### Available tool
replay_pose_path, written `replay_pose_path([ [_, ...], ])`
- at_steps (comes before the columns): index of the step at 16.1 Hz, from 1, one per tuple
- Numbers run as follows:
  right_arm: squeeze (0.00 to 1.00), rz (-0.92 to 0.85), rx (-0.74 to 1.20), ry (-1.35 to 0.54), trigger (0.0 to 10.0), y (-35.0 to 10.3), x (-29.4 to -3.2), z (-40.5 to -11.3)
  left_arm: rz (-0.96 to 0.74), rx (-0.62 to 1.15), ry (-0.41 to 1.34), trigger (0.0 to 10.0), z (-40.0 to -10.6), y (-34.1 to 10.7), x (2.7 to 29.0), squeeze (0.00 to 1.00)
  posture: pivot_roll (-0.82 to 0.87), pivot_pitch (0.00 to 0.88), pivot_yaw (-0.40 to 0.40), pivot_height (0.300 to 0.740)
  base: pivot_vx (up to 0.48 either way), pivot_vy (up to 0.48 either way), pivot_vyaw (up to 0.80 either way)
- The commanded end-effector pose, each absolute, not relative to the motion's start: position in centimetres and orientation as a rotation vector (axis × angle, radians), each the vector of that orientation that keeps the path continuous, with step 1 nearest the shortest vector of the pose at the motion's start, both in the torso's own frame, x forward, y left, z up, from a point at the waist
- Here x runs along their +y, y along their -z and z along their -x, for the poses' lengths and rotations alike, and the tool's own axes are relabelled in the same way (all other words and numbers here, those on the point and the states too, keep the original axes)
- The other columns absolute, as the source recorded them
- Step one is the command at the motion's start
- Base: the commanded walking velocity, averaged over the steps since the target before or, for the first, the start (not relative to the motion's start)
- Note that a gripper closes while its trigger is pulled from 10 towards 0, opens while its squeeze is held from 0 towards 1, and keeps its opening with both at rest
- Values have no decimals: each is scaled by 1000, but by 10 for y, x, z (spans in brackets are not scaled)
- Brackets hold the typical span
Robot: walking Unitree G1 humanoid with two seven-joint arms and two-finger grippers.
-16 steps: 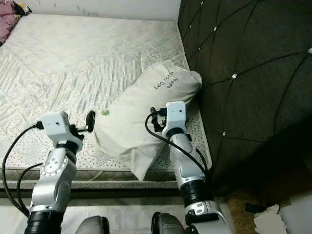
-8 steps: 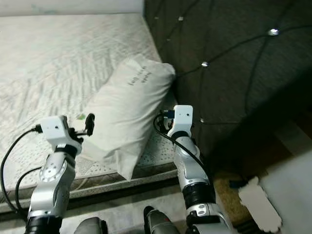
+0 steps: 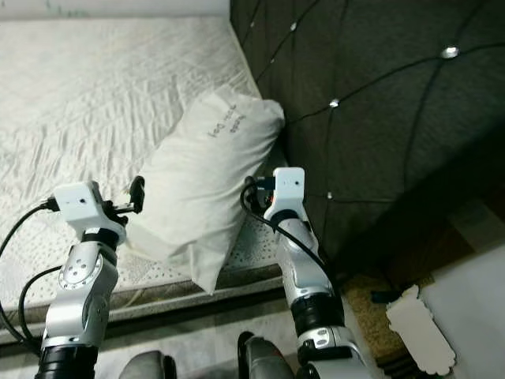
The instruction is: Clean up the room
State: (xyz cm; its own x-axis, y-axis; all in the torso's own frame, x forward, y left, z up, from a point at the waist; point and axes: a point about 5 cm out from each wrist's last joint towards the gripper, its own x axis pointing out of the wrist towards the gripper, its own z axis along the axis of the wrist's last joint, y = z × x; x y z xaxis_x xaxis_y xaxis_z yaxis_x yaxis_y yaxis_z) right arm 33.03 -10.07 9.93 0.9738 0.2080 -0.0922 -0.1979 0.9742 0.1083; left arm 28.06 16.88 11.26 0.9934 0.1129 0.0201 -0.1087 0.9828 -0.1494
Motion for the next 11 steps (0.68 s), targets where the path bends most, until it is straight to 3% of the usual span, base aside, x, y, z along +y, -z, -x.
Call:
replay_pose_path([
  [1,0,-96,83,-219,10000,-104,-101,-330,124,-23,-148,10000,-276,-112,170,0,74,206,-48,740,0,0,0],
  [3,0,-100,91,-219,10000,-102,-102,-330,136,-38,-100,10000,-274,-113,170,0,77,217,-51,740,0,0,0],
  [11,0,-93,104,-243,10000,-101,-101,-328,171,-47,-144,10000,-272,-113,176,0,72,222,-58,645,0,0,0],
])
